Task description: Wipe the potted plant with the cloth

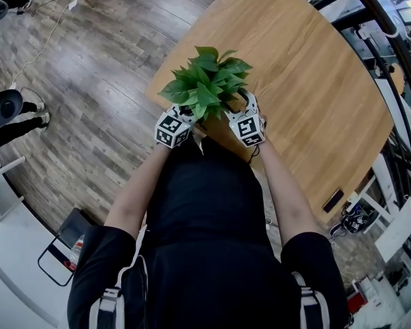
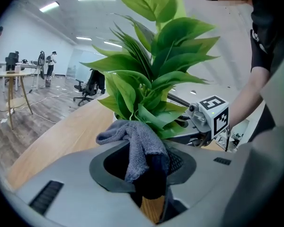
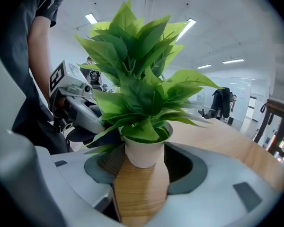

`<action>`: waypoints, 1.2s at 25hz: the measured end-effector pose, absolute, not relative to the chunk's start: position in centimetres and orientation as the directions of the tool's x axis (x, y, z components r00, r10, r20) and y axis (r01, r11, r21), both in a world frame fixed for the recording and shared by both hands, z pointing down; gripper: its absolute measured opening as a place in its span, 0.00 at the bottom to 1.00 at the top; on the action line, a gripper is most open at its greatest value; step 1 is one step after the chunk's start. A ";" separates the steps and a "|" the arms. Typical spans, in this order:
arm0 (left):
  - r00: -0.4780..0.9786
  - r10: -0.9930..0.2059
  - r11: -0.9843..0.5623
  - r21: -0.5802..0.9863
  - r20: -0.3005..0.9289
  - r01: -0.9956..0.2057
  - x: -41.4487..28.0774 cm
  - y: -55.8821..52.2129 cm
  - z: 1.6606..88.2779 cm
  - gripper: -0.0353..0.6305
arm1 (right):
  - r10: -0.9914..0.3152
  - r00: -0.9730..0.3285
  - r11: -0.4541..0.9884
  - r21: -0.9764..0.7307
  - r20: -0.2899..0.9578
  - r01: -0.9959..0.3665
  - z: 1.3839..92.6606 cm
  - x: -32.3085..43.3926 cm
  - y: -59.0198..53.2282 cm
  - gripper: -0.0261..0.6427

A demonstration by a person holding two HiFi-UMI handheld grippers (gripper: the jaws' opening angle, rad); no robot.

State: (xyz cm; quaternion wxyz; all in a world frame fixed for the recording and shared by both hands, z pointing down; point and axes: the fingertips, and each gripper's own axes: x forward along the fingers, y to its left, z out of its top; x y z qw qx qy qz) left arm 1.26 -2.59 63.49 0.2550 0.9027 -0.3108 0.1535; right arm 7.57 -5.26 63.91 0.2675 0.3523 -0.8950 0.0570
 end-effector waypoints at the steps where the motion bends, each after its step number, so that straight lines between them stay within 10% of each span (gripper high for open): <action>1: 0.757 -0.486 -0.675 0.363 0.437 -0.642 1.1 -2.7 63.5 0.29 | -0.596 -0.611 0.749 0.086 0.522 -0.657 63.9 7.6 -5.0 0.42; 30: 0.775 -0.439 -0.712 0.350 0.455 -0.609 0.3 -2.0 64.5 0.29 | -0.595 -0.602 0.761 0.130 0.532 -0.636 63.9 7.1 -5.0 0.42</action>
